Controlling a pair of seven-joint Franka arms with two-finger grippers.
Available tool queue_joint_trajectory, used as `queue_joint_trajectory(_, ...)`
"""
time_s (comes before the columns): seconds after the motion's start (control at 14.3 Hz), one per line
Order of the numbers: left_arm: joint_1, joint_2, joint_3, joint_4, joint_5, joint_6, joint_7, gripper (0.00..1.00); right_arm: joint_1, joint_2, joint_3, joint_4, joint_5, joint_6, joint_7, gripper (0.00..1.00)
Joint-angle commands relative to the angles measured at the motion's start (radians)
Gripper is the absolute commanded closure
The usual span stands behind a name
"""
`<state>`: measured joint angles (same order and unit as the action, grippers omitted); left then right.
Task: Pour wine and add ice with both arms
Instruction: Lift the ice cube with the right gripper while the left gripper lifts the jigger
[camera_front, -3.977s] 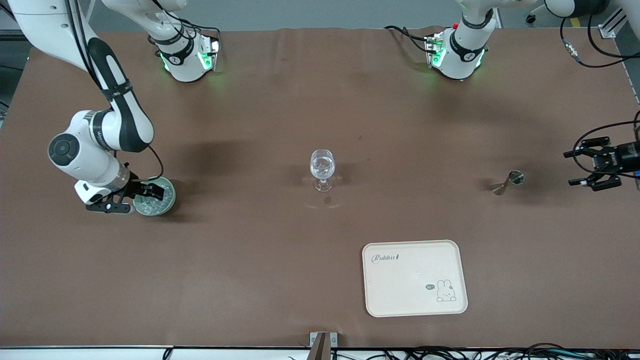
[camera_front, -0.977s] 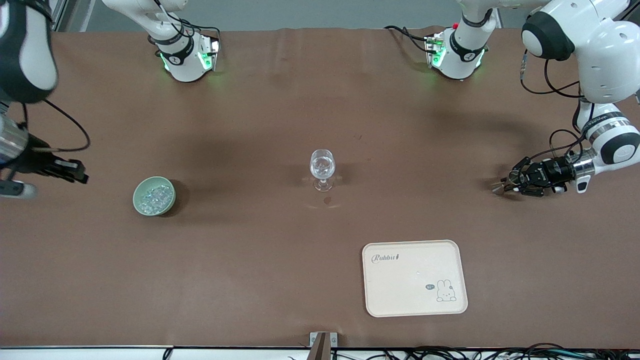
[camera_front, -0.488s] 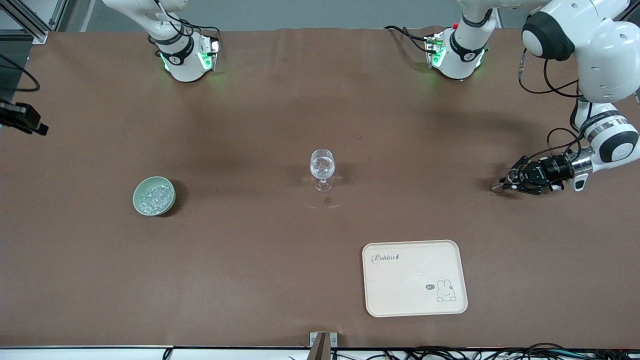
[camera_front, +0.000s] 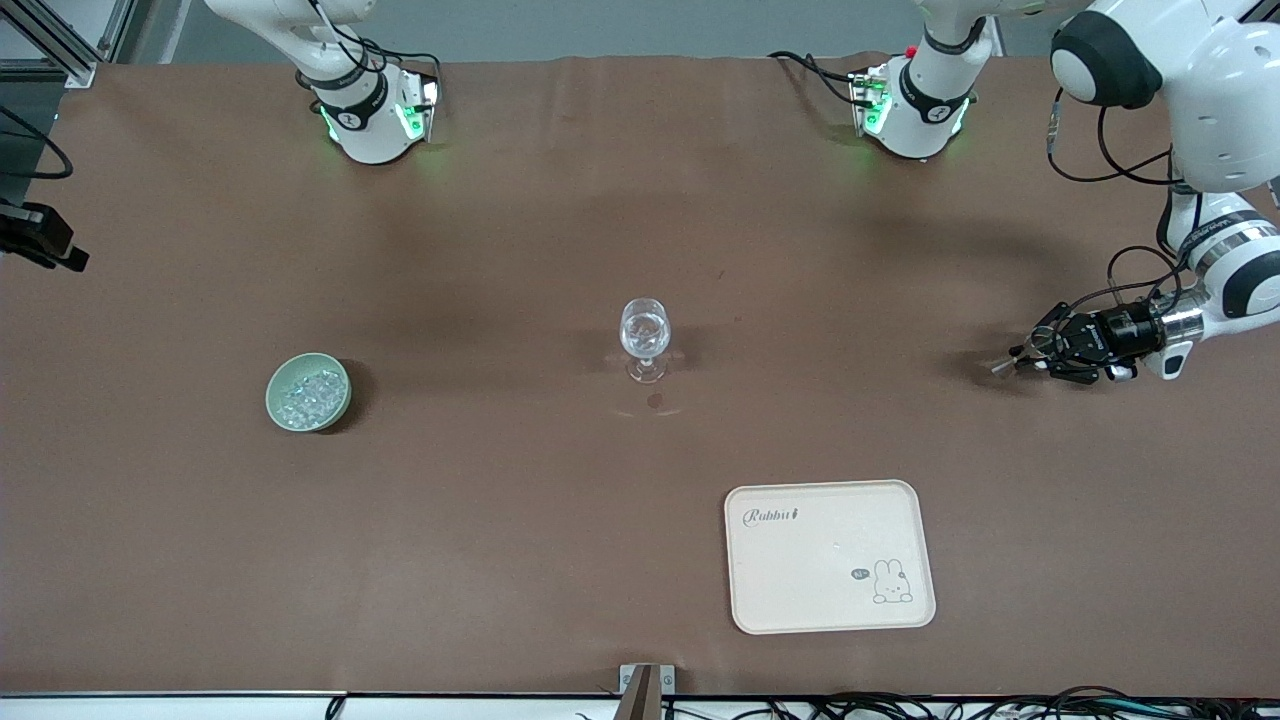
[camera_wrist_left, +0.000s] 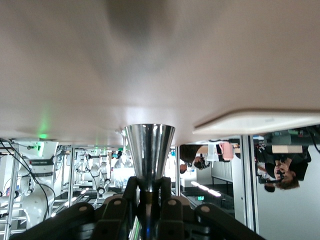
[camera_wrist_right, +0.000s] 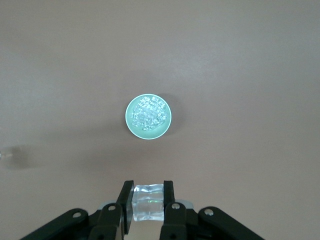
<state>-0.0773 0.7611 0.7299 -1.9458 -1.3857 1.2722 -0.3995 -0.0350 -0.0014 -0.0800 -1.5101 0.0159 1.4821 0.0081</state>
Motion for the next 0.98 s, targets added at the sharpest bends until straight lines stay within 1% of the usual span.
queue_joint_trajectory(0.0,-0.029,-0.121,0.000,-0.022,0.066,0.002,-0.064,0.99,-0.006,-0.011,0.013,-0.010,0.002,0.004,-0.011,0.99)
queue_joint_trajectory(0.07,-0.026,-0.156,-0.019,-0.024,0.074,0.004,-0.085,0.99,-0.006,-0.011,0.011,-0.010,0.002,0.003,-0.011,0.99)
queue_joint_trajectory(0.28,-0.024,-0.222,-0.075,-0.028,0.076,0.003,-0.155,0.99,-0.008,-0.009,0.009,-0.006,0.005,0.006,-0.013,0.99)
queue_joint_trajectory(0.35,-0.024,-0.251,-0.105,-0.031,0.076,0.004,-0.194,0.99,-0.005,-0.009,0.009,-0.006,0.006,0.007,-0.013,0.99)
queue_joint_trajectory(0.49,-0.024,-0.296,-0.130,-0.035,0.076,0.004,-0.212,0.99,-0.003,-0.009,0.011,-0.006,0.009,0.010,-0.013,0.99)
queue_joint_trajectory(0.56,-0.033,-0.313,-0.145,-0.033,0.076,0.015,-0.222,0.99,-0.002,-0.009,0.011,-0.006,0.009,0.007,-0.013,0.99)
queue_joint_trajectory(0.7,-0.036,-0.364,-0.206,-0.047,0.076,0.067,-0.260,0.99,0.000,-0.009,0.011,-0.006,0.009,0.006,-0.013,0.99)
queue_joint_trajectory(0.91,-0.036,-0.430,-0.273,-0.074,0.077,0.130,-0.274,0.99,-0.002,-0.008,0.011,-0.006,0.009,0.009,-0.013,0.99)
